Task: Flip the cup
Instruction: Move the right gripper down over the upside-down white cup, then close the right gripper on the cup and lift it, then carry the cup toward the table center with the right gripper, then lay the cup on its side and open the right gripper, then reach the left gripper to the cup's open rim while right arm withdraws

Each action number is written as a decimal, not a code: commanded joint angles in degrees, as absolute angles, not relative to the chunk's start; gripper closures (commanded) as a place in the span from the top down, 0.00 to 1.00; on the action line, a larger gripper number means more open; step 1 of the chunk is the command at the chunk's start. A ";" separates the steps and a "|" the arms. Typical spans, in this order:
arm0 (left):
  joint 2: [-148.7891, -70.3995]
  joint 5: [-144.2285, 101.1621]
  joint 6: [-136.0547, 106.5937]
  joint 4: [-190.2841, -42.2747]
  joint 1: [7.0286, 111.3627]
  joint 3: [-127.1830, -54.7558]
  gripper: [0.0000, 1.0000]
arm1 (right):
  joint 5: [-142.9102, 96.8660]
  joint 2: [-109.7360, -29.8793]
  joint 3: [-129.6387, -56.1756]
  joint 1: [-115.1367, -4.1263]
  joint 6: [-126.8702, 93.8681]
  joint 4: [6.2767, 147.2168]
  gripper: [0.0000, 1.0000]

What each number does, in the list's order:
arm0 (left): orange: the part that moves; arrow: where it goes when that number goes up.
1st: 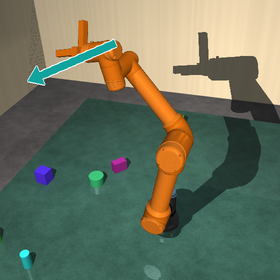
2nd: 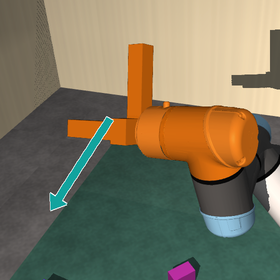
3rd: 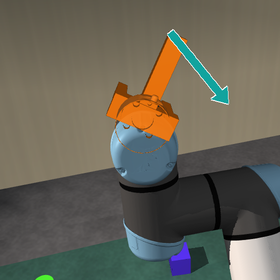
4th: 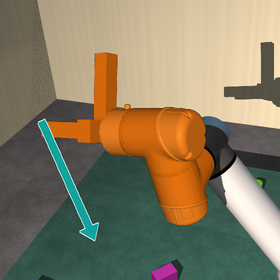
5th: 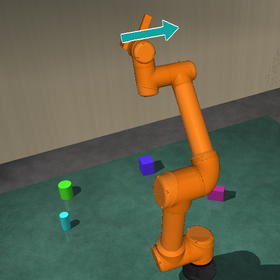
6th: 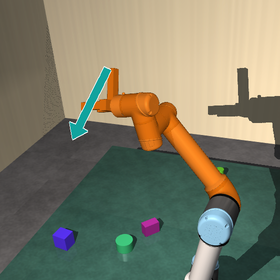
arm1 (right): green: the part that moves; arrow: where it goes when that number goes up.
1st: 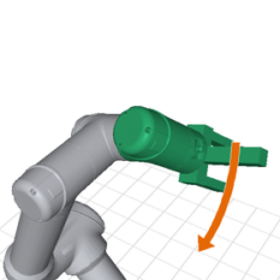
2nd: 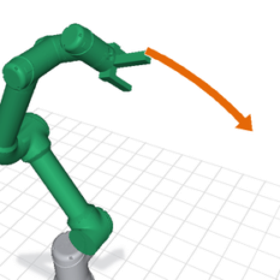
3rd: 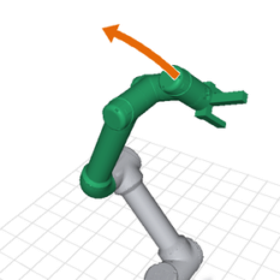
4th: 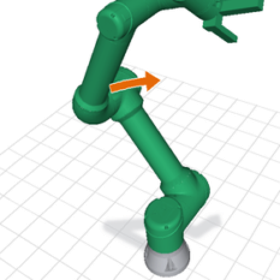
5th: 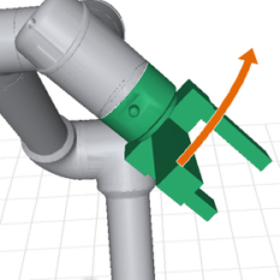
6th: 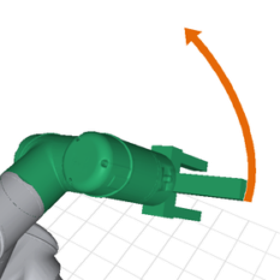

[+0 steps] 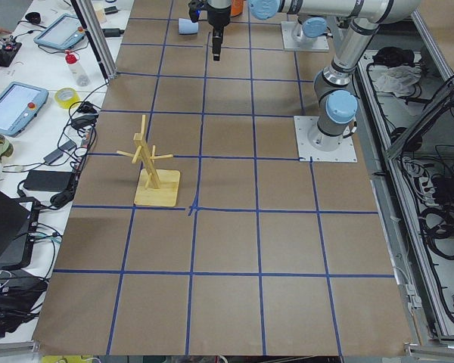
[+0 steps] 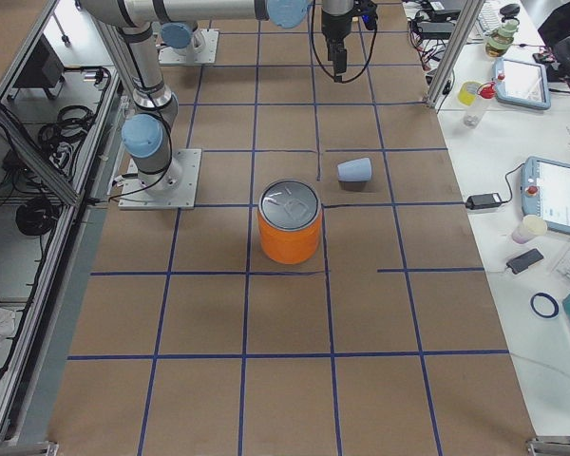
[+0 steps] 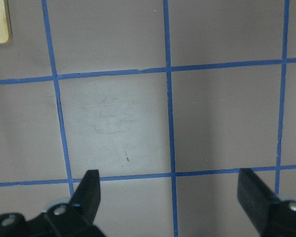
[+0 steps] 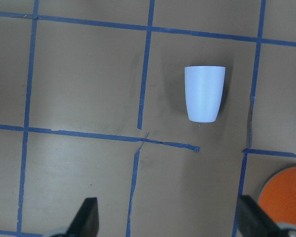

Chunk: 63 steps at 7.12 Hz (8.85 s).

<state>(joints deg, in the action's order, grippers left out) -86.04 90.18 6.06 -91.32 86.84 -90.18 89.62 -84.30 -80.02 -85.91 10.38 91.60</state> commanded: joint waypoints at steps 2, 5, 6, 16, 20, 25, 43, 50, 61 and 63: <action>-86.04 90.18 6.15 -91.32 86.84 -90.18 1.00 | 89.65 -75.90 -71.85 -82.90 11.07 91.58 1.00; -86.04 90.09 6.06 -91.32 86.84 -90.18 1.00 | 89.64 -64.90 -69.77 -82.79 13.00 97.69 1.00; -86.04 90.26 6.24 -91.23 86.84 -90.18 1.00 | 89.82 -62.86 -71.87 -82.62 14.66 101.04 1.00; -85.96 90.17 6.15 -91.23 86.84 -90.79 1.00 | 91.93 -54.24 -85.96 -79.63 21.45 123.65 0.98; -85.96 90.18 6.15 -91.23 86.84 -90.70 1.00 | 91.14 -53.70 -85.87 -79.63 21.09 123.58 0.81; -85.87 90.18 6.15 -91.23 86.84 -90.70 1.00 | 86.86 -59.49 -84.38 -80.85 33.59 119.71 0.78; -84.64 89.48 10.02 -95.71 86.13 -90.70 1.00 | 84.64 -53.88 -85.08 -114.61 71.90 128.23 0.80; -84.81 88.68 11.33 -95.46 85.78 -90.70 1.00 | 84.73 -58.06 -84.99 -114.52 67.85 123.61 1.00; -96.66 62.87 10.72 -70.61 82.79 -103.79 1.00 | 94.74 -86.75 -85.52 -96.69 28.28 87.81 1.00; -99.30 61.00 10.55 -67.44 85.07 -105.03 1.00 | 94.75 -87.88 -85.43 -94.93 15.34 88.06 1.00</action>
<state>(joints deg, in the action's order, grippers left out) -97.48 62.00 10.66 -70.37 83.90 -104.32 94.48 -87.07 -85.50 -96.03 22.67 88.06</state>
